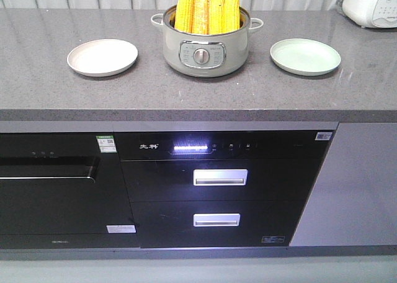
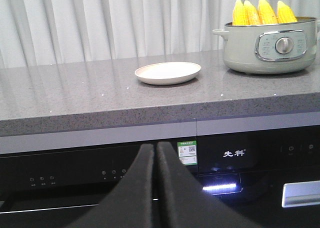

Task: Distribute corn equally
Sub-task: 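Approach the counter, centering the corn pot between the two plates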

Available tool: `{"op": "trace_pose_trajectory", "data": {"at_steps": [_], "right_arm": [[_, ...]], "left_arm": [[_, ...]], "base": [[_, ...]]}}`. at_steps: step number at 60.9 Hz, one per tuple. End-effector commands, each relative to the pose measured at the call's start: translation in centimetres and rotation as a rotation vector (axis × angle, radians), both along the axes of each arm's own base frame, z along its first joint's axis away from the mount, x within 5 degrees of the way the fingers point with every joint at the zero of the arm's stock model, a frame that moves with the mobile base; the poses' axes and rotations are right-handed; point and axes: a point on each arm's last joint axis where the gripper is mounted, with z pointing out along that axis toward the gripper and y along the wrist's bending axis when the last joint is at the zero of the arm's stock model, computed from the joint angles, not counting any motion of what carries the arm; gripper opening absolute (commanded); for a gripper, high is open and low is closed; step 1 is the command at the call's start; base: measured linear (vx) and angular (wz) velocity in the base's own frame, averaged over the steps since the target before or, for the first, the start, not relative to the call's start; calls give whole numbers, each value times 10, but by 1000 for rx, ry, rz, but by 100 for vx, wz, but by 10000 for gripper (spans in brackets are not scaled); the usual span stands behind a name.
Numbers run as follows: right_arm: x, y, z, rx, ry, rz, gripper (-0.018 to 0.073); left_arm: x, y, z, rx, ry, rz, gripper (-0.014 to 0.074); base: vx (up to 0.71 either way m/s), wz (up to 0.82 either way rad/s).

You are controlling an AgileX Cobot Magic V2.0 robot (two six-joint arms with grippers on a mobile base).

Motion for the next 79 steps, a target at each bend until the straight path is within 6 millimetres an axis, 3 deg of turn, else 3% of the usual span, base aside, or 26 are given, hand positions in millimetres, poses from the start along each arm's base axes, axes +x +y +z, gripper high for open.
{"op": "trace_pose_trajectory", "data": {"at_steps": [1,79], "right_arm": [[-1,0,4,-17,-66,-3,-1],[-1,0,4,-17,-66,-3,-1]], "left_arm": [[-2,-1,7,-9,-88,-8,-7],[-2,-1,7,-9,-88,-8,-7]], "base": [[7,-2],[6,-1]]}}
